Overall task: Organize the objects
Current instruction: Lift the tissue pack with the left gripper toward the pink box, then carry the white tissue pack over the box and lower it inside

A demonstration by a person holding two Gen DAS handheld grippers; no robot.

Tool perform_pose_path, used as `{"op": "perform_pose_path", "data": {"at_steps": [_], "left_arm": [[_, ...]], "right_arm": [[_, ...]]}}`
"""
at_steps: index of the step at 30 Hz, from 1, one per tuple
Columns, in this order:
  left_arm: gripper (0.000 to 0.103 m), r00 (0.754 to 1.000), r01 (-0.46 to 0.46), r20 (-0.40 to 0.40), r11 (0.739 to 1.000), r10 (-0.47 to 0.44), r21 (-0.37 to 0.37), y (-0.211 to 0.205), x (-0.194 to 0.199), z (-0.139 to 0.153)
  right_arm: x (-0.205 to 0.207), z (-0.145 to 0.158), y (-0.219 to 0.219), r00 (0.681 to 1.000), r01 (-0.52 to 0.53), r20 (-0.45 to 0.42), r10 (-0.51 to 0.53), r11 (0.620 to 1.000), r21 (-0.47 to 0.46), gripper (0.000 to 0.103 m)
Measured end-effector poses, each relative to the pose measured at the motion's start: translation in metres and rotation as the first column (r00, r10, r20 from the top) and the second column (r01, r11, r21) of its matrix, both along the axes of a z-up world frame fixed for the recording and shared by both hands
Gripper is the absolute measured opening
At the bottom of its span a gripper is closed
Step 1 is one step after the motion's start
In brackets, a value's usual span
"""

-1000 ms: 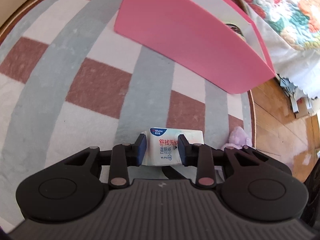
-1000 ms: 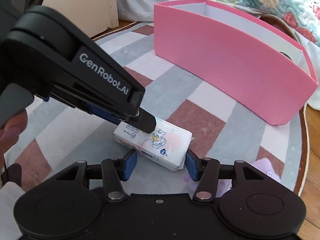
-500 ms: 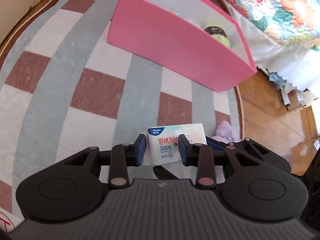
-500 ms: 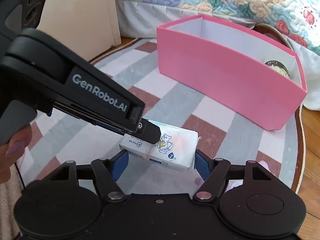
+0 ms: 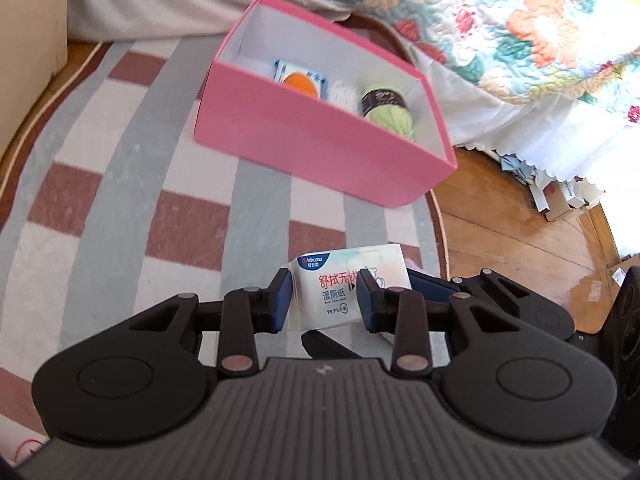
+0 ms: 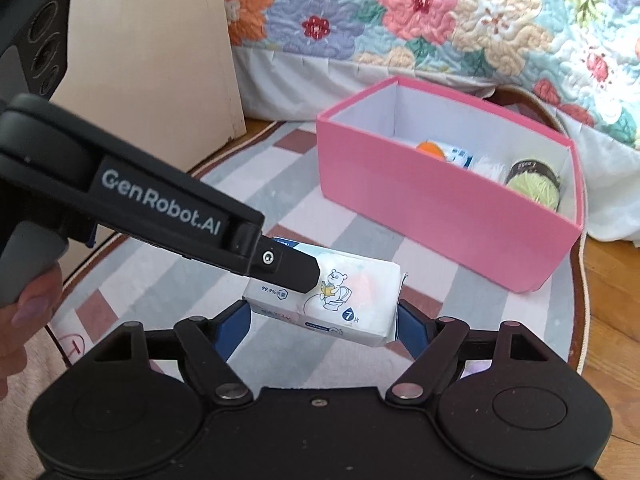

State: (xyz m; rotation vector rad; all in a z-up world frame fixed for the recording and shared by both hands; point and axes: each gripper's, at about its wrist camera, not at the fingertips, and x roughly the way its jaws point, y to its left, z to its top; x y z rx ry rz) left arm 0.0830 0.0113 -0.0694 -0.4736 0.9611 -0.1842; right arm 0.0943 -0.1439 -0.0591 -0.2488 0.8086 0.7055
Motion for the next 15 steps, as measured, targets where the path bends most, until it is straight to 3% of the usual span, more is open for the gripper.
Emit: {"op": "perform_pose_path", "data": {"at_steps": [15], "left_arm": [[0.032,0.995,0.003,0.104,1.000,-0.005,0.021,-0.003,-0.011,0.037]], "right_arm": [[-0.010,0.035,0.002,0.996,0.017,0.090,-0.018,1.000,0.015,0.083]]}}
